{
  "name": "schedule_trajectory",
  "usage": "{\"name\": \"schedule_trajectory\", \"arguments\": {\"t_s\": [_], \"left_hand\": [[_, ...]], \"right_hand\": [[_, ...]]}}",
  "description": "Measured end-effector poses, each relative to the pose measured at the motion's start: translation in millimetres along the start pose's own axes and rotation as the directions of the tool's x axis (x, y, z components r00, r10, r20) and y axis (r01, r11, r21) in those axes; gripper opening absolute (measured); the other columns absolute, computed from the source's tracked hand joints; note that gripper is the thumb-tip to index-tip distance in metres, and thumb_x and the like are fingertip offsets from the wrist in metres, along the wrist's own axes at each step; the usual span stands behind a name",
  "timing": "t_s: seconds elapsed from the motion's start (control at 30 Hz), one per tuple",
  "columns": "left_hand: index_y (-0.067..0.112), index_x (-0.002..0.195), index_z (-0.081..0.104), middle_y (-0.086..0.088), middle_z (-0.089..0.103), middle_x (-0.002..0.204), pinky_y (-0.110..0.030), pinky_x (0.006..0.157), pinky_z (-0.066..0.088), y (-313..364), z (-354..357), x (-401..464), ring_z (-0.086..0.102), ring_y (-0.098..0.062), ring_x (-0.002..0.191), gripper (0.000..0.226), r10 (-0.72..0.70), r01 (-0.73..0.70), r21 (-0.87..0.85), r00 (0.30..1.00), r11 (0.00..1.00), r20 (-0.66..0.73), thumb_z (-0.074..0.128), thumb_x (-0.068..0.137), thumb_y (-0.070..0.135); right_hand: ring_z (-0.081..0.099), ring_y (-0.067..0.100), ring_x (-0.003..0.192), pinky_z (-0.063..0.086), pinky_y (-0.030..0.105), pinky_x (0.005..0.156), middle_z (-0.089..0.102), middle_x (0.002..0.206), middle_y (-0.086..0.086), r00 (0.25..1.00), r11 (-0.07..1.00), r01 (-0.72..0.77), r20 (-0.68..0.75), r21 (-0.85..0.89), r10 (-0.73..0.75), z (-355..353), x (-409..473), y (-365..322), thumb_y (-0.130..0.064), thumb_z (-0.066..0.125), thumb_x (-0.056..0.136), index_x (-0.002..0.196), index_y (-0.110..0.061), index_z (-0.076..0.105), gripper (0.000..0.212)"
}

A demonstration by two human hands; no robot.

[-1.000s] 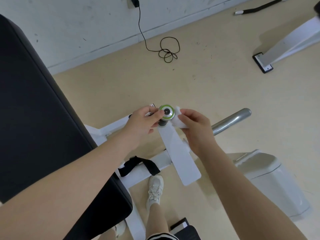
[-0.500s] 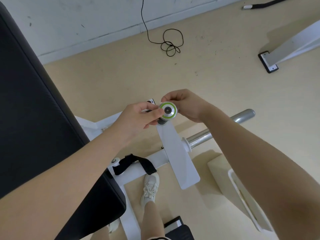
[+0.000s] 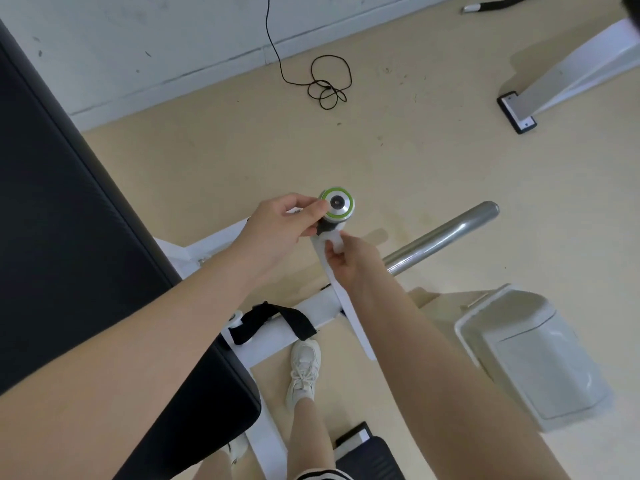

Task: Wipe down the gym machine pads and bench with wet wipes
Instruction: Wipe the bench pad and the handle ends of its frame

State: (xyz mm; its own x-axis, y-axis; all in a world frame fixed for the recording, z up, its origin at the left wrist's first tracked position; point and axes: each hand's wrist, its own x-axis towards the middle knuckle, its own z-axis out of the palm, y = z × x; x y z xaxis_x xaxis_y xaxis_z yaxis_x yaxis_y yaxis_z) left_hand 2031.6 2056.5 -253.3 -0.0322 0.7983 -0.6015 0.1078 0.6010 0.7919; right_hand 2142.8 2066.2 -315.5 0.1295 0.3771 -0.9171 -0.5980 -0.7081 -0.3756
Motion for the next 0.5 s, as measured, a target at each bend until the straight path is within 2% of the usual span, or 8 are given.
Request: {"name": "schedule_trajectory", "arguments": {"t_s": [0.07,0.13,0.2,0.27,0.3,0.37,0.43,0.5], "left_hand": [[0.029,0.084,0.064,0.007,0.068,0.089,-0.026,0.089,0.045,-3.6,-0.8,-0.6,0.065,-0.006,0.085,0.010,-0.002,0.002,-0.020,1.000,1.000,0.008,0.056,0.090,0.032],[0.030,0.087,0.064,0.005,0.068,0.094,-0.030,0.093,0.044,-6.2,-3.3,-1.2,0.065,-0.007,0.090,0.016,-0.017,0.019,-0.070,0.999,0.997,0.031,0.049,0.094,0.032],[0.031,0.092,0.064,0.001,0.069,0.102,-0.031,0.095,0.043,-6.3,-6.3,-1.9,0.064,-0.011,0.097,0.022,-0.041,0.048,-0.118,0.997,0.992,0.062,0.042,0.096,0.033],[0.026,0.102,0.063,-0.003,0.067,0.108,-0.032,0.097,0.042,-6.0,-8.0,-1.9,0.063,-0.014,0.102,0.027,-0.080,0.090,-0.158,0.994,0.983,0.068,0.037,0.098,0.031],[0.022,0.108,0.062,-0.004,0.067,0.109,-0.033,0.097,0.041,-5.9,-7.6,-1.3,0.063,-0.015,0.101,0.029,-0.098,0.107,-0.165,0.993,0.980,0.060,0.036,0.098,0.028],[0.015,0.114,0.059,-0.003,0.067,0.105,-0.032,0.095,0.042,-5.9,-6.4,2.3,0.062,-0.013,0.094,0.031,-0.100,0.103,-0.161,0.995,0.982,0.024,0.036,0.098,0.024],[0.014,0.110,0.059,0.000,0.066,0.098,-0.032,0.089,0.042,-9.5,-7.6,7.9,0.061,-0.011,0.088,0.028,-0.078,0.072,-0.160,0.997,0.984,-0.031,0.036,0.097,0.023],[0.015,0.104,0.059,0.001,0.064,0.095,-0.029,0.084,0.042,-16.3,-11.5,15.0,0.059,-0.014,0.088,0.026,-0.081,0.061,-0.199,0.992,0.978,-0.094,0.036,0.098,0.023]], "right_hand": [[0.054,0.016,0.069,0.046,0.016,0.044,0.056,0.096,0.015,0.995,0.999,0.038,0.087,0.038,-0.041,-4.5,-9.4,-8.3,0.004,0.047,0.091,0.110,0.008,0.055,0.021],[0.056,0.012,0.059,0.046,0.014,0.046,0.060,0.076,0.009,0.975,0.996,0.092,0.206,-0.001,-0.090,-13.6,-29.4,-22.1,0.007,0.047,0.090,0.087,0.003,0.059,0.013],[0.060,0.009,0.054,0.049,0.015,0.051,0.065,0.062,0.003,0.923,0.968,0.228,0.339,-0.105,-0.180,-25.7,-46.1,-42.9,0.007,0.045,0.090,0.078,-0.003,0.058,0.020],[0.061,0.009,0.057,0.052,0.016,0.058,0.066,0.059,-0.001,0.855,0.875,0.419,0.429,-0.244,-0.290,-30.3,-51.6,-69.4,0.006,0.046,0.090,0.079,-0.006,0.061,0.022],[0.059,0.011,0.060,0.051,0.018,0.059,0.065,0.061,0.000,0.825,0.798,0.508,0.451,-0.325,-0.341,-29.0,-47.7,-83.0,0.007,0.047,0.089,0.080,-0.007,0.062,0.023],[0.054,0.016,0.065,0.046,0.023,0.059,0.063,0.070,0.006,0.759,0.559,0.644,0.526,-0.522,-0.383,-16.9,-33.4,-106.0,0.007,0.049,0.087,0.080,-0.009,0.064,0.023],[0.050,0.016,0.068,0.041,0.021,0.059,0.060,0.077,0.008,0.710,0.286,0.704,0.642,-0.650,-0.291,8.8,-15.8,-117.8,0.005,0.052,0.086,0.081,-0.010,0.064,0.020],[0.048,0.009,0.066,0.038,0.013,0.057,0.058,0.075,-0.001,0.677,0.011,0.731,0.723,-0.682,-0.137,42.8,-1.4,-117.2,0.001,0.055,0.086,0.085,-0.013,0.064,0.016]]}}
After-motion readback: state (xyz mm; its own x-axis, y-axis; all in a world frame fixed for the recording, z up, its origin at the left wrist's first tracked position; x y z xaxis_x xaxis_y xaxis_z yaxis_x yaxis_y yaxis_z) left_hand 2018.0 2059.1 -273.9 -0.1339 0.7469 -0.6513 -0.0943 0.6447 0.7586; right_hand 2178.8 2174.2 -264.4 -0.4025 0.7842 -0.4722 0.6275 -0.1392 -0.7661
